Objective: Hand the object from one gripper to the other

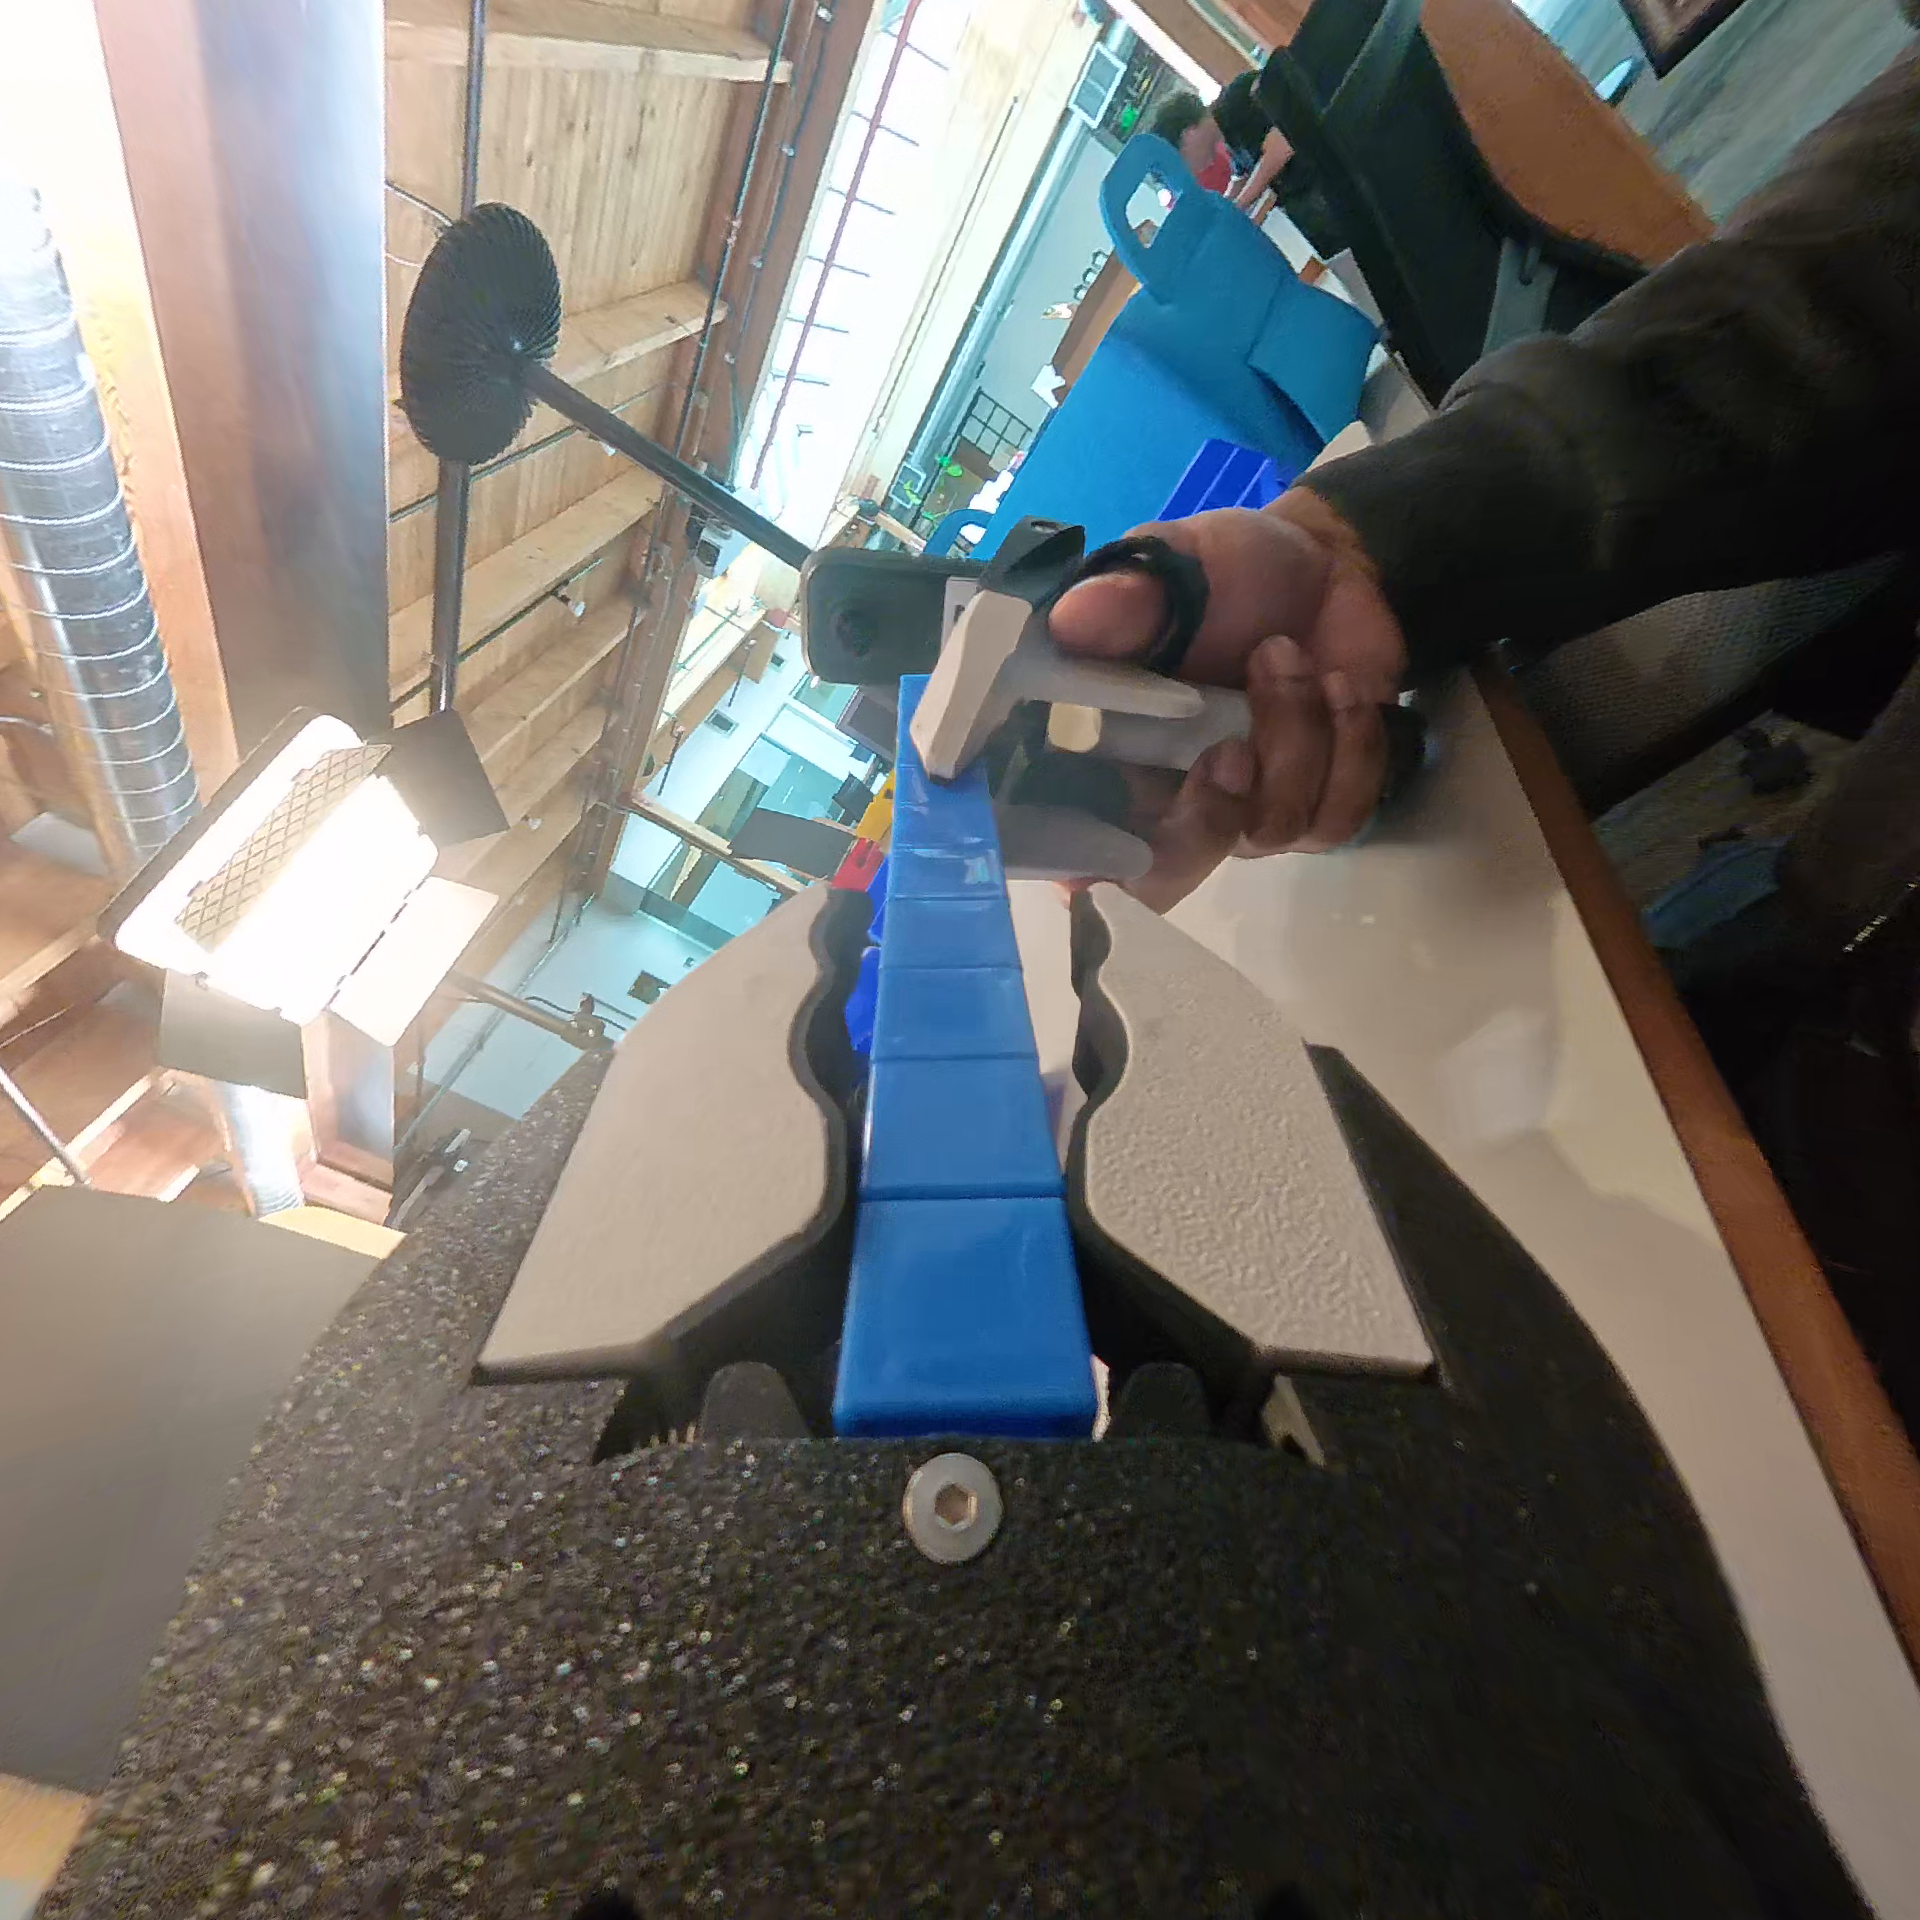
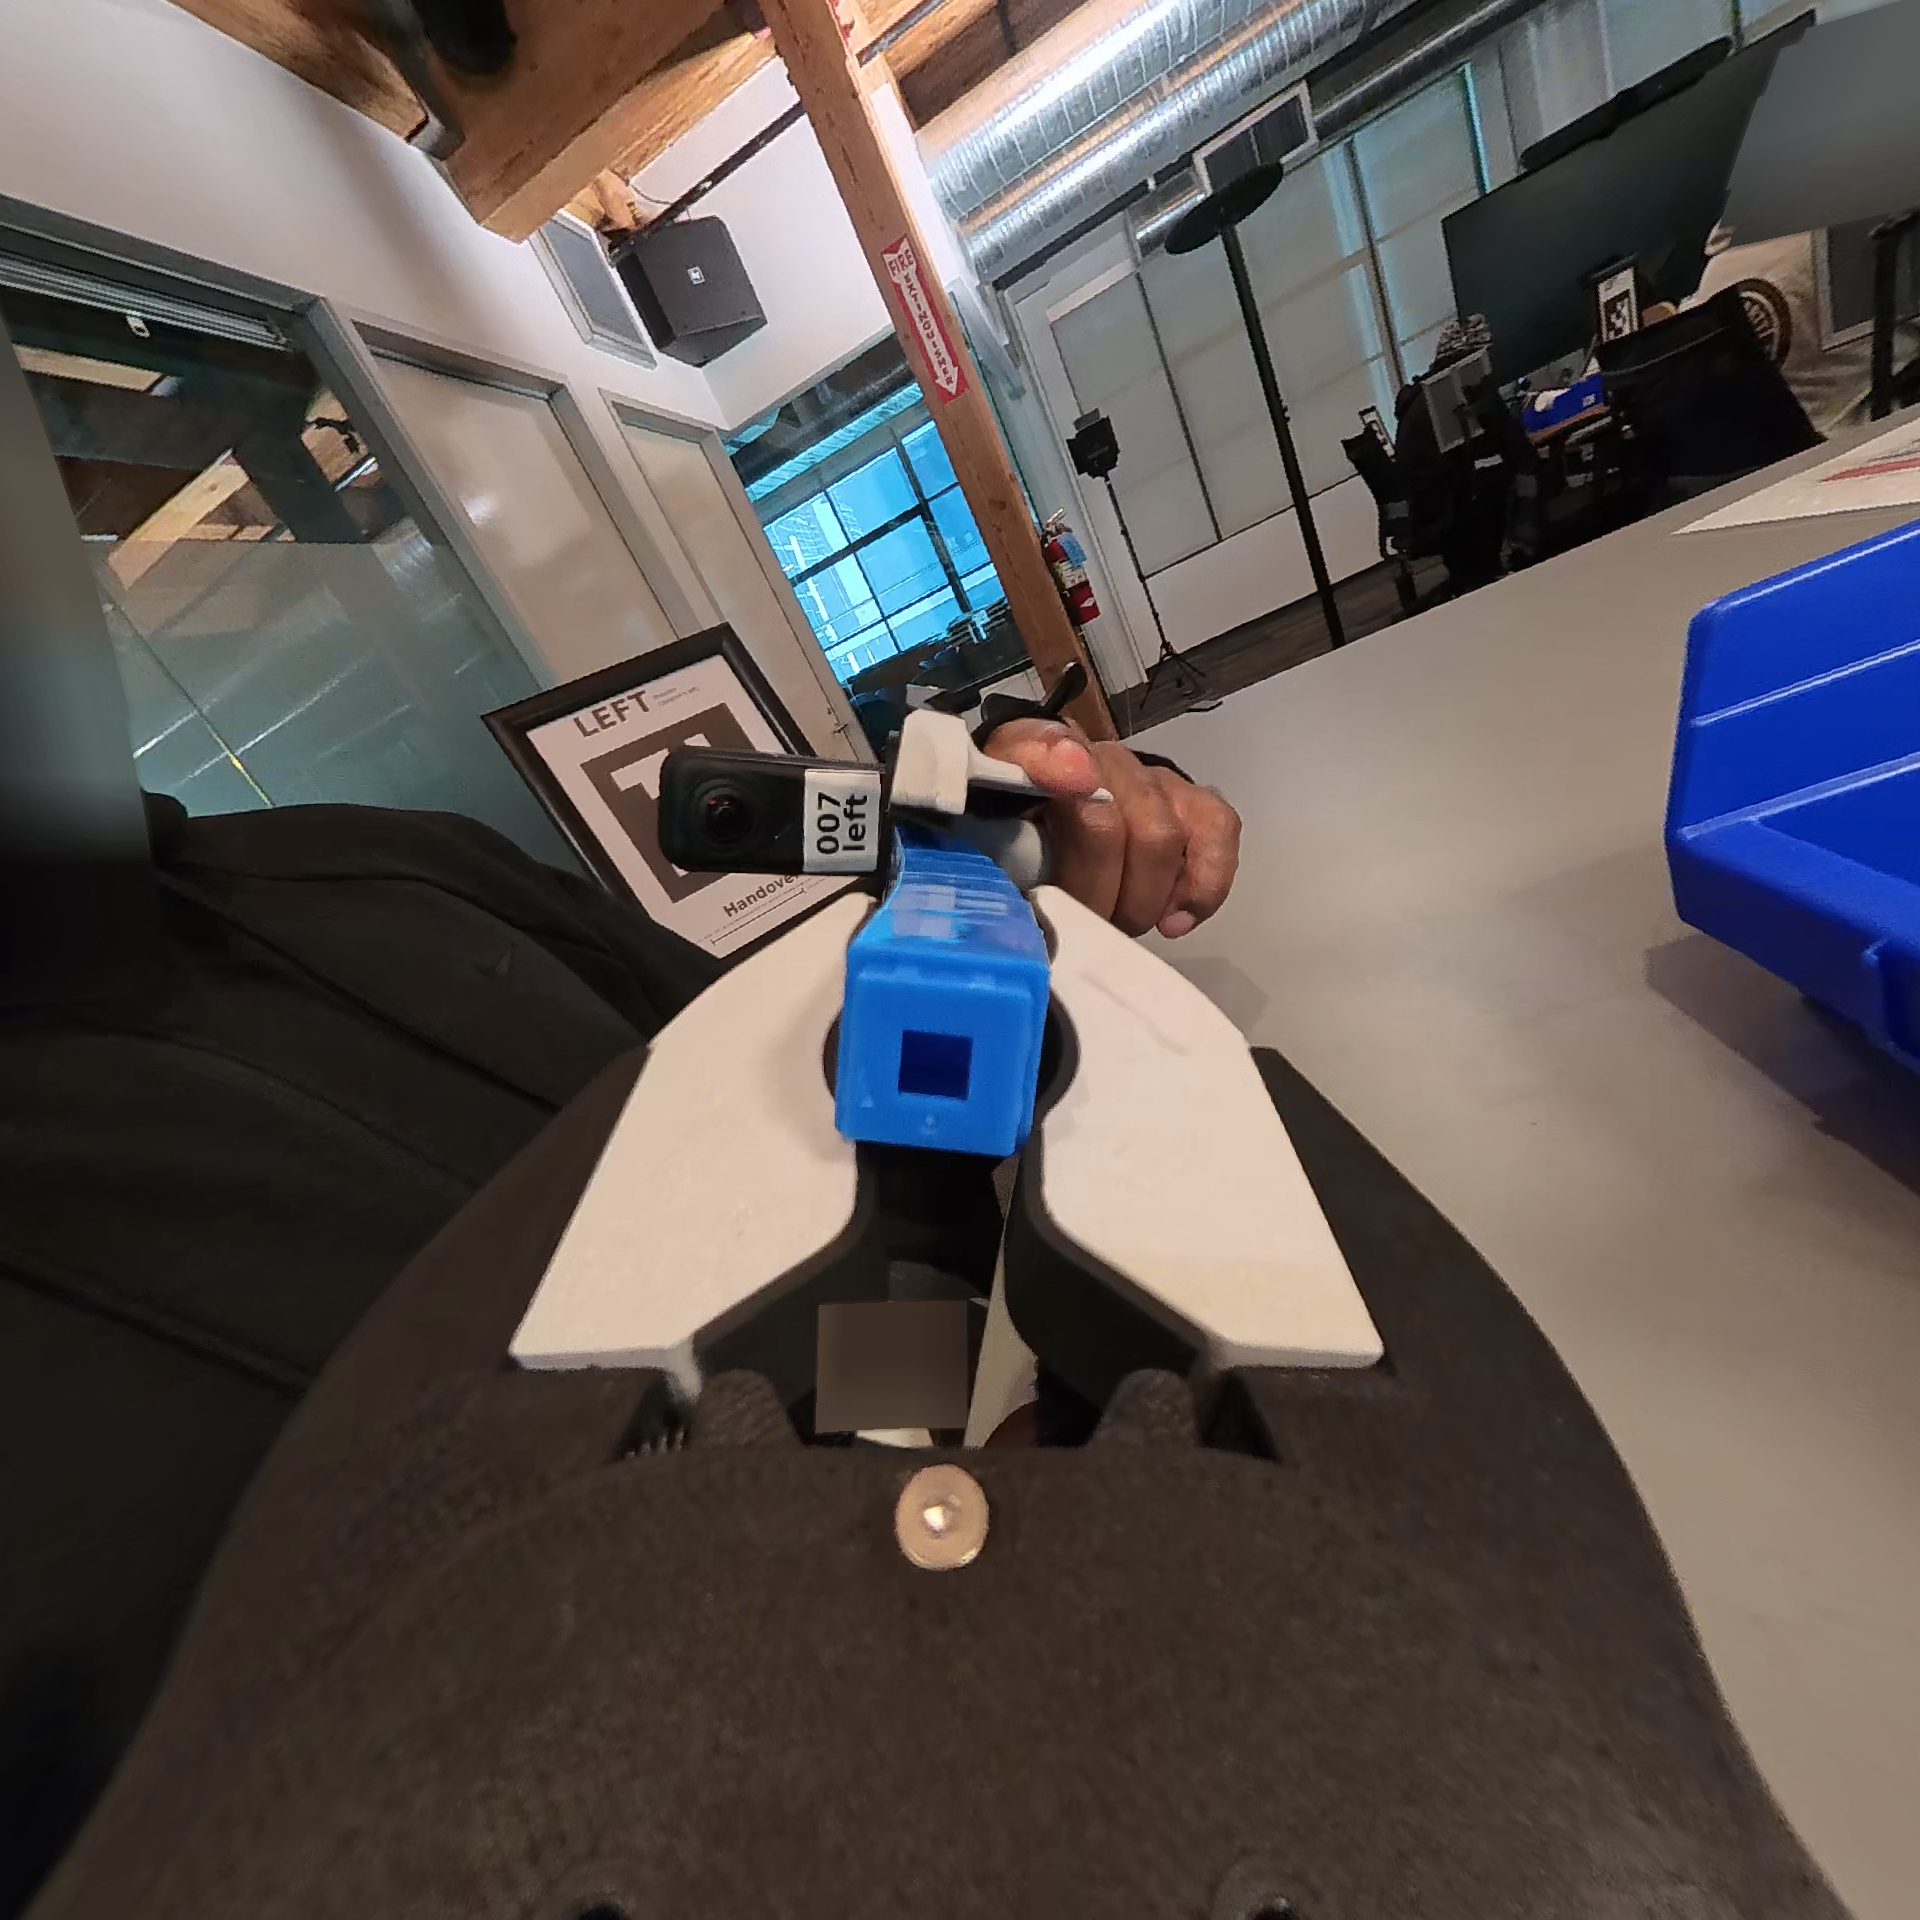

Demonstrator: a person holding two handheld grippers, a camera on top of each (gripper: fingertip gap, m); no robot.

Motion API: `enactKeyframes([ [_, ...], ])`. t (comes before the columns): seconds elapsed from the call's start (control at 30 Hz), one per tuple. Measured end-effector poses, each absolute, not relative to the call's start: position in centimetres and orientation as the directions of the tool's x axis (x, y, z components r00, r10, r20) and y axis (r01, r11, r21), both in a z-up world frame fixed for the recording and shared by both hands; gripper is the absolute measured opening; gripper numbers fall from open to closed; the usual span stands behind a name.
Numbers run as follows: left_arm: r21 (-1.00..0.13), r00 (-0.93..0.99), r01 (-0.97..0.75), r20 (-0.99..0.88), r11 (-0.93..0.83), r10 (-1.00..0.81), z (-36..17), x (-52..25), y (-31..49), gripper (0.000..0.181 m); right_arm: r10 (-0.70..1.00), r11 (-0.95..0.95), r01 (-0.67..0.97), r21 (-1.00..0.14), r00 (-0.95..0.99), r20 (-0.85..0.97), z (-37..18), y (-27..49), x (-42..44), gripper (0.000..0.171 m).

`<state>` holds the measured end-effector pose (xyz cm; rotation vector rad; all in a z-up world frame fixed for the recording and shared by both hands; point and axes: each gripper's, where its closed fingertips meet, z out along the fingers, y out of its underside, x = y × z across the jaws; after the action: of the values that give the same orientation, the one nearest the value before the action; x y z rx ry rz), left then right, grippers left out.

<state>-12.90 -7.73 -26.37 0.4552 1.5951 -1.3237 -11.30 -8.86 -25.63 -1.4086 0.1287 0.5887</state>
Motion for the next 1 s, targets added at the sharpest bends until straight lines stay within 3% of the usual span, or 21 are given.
enactKeyframes([
  [0.73,-0.549,-0.456,0.785,-0.826,0.289,-0.330,-26.0,-12.8,-7.7,0.042,0.293,0.047,-0.471,-0.881,0.850,-0.438,-25.6,-8.8,-11.1,0.024],
  [0.87,-0.527,-0.428,0.806,-0.833,0.267,-0.351,-25.5,-13.2,-7.9,0.042,0.238,0.090,-0.437,-0.895,0.882,-0.407,-25.2,-9.1,-10.2,0.043],
  [1.0,-0.514,-0.407,0.816,-0.836,0.265,-0.368,-24.9,-13.2,-7.1,0.042,0.269,0.133,-0.446,-0.885,0.876,-0.401,-24.2,-10.1,-10.0,0.045],
])
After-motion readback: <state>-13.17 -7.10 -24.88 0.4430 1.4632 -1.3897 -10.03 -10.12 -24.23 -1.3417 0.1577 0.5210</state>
